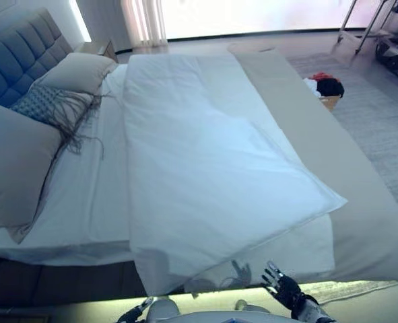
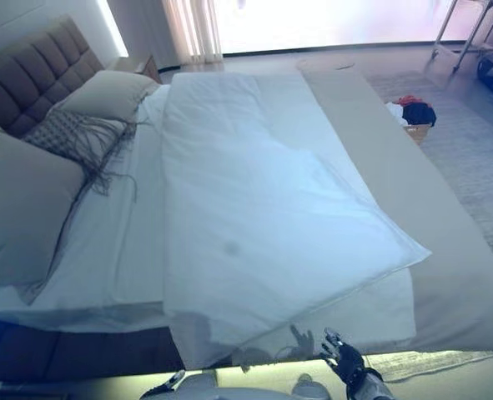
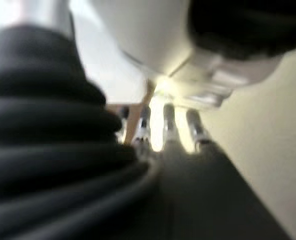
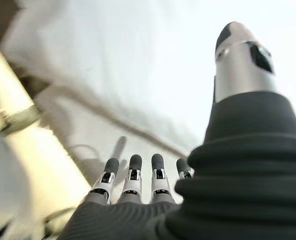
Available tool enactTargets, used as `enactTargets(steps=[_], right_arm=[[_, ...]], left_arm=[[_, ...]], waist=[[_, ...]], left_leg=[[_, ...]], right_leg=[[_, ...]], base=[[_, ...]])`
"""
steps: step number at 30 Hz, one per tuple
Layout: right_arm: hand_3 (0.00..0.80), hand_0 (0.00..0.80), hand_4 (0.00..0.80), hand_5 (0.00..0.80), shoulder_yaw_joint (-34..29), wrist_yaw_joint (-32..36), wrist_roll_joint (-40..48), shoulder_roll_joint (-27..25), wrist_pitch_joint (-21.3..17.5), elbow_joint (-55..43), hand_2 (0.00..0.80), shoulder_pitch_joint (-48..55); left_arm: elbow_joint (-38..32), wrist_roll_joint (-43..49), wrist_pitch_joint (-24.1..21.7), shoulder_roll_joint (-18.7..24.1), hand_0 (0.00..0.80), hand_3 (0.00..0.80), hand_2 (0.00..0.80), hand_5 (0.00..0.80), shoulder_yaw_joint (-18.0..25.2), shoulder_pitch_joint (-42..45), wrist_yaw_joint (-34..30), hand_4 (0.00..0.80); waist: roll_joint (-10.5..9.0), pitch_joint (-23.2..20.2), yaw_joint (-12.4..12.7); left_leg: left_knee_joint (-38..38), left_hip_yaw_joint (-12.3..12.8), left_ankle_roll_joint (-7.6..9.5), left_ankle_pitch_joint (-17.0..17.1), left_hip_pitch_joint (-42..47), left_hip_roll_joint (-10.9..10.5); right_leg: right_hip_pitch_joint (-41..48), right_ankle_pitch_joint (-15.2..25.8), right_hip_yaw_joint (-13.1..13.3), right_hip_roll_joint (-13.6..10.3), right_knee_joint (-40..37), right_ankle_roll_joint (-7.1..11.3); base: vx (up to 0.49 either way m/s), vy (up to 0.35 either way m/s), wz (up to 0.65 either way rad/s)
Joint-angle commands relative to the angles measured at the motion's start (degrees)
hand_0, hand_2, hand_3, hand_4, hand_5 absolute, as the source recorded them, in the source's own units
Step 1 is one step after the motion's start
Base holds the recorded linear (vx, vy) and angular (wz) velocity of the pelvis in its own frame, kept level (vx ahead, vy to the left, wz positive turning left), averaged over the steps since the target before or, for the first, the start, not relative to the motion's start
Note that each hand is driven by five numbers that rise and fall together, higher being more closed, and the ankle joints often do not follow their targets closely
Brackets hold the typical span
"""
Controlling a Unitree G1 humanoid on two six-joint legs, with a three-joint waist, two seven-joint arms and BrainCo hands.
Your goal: Make the bed neatly
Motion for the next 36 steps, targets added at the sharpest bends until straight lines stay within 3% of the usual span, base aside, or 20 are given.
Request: enactTargets(steps=[1,7,14,18,23,31,36], right_arm=[[0.000,0.000,0.000,0.000,-2.75,-0.26,6.36,0.63,-3.59,-0.92,0.000,-5.57],[0.000,0.000,0.000,0.000,-3.99,-6.14,7.75,0.13,-5.79,-1.63,0.000,-7.86],[0.000,0.000,0.000,0.000,-3.85,-15.67,2.01,-1.87,-2.46,-0.28,0.000,-10.07],[0.000,0.000,0.000,0.000,-3.39,-21.43,2.85,-5.12,-0.24,1.25,0.000,-14.81],[0.000,0.000,0.000,0.000,-1.85,-25.08,5.95,-7.90,1.37,1.31,0.000,-22.79],[0.000,0.000,0.000,0.000,-1.45,-24.09,8.83,-9.91,1.71,2.02,0.000,-25.57],[0.000,0.000,0.000,0.000,-1.15,-19.46,5.88,-13.27,-0.75,0.55,0.000,-29.18]], left_arm=[[0.32,1.60,0.64,2.45,0.000,0.000,0.000,0.000,-0.33,-2.14,0.41,0.000],[-0.38,0.47,0.89,2.92,0.000,0.000,0.000,0.000,-1.78,-2.25,-0.15,0.000],[-1.03,1.56,-0.36,2.96,0.000,0.000,0.000,0.000,-2.86,-1.67,-1.29,0.000],[-2.19,-1.00,-0.76,4.09,0.000,0.000,0.000,0.000,-4.99,-5.57,-2.39,0.000],[-4.02,-6.84,-0.41,5.81,0.000,0.000,0.000,0.000,-6.99,-12.36,-3.21,0.000],[-7.43,-14.80,-3.26,5.51,0.000,0.000,0.000,0.000,-8.38,-17.65,-5.17,0.000],[-15.88,-23.58,-5.77,5.23,0.000,0.000,0.000,0.000,-8.89,-19.75,-5.94,0.000]], waist=[[-0.43,1.63,1.36],[-0.50,1.93,2.84],[-0.61,3.08,5.27],[0.05,6.45,6.30],[1.00,11.98,5.89],[1.98,17.16,4.46],[2.41,20.35,3.65]], left_leg=[[1.88,-0.65,-0.45,-0.16,1.43,1.62],[4.72,-1.84,-0.35,-1.04,-1.26,1.66],[6.77,-3.52,-1.18,-0.55,-4.89,2.06],[8.15,-4.93,-1.58,0.29,-10.59,1.91],[10.31,-6.03,-2.04,1.40,-18.23,2.05],[10.66,-6.33,-1.57,2.07,-24.16,1.06],[14.28,-6.04,-1.19,1.03,-28.78,0.72]], right_leg=[[-2.02,0.92,-0.65,-4.09,4.28,1.66],[-2.07,0.38,-0.12,-4.56,4.55,2.01],[-1.63,0.34,-1.10,-4.95,3.75,2.33],[-4.80,1.24,-1.36,-5.28,3.30,2.62],[-11.66,2.16,-0.84,-5.41,4.55,2.19],[-20.15,3.03,0.93,-5.15,6.73,1.75],[-26.14,3.29,1.96,-5.73,9.76,1.76]], base=[[0.113,0.035,0.16],[0.066,-0.003,0.21],[0.044,-0.033,0.05],[-0.165,-0.062,0.10],[-0.265,-0.050,0.03],[-0.135,-0.005,-0.04],[-0.093,0.029,-0.13]])
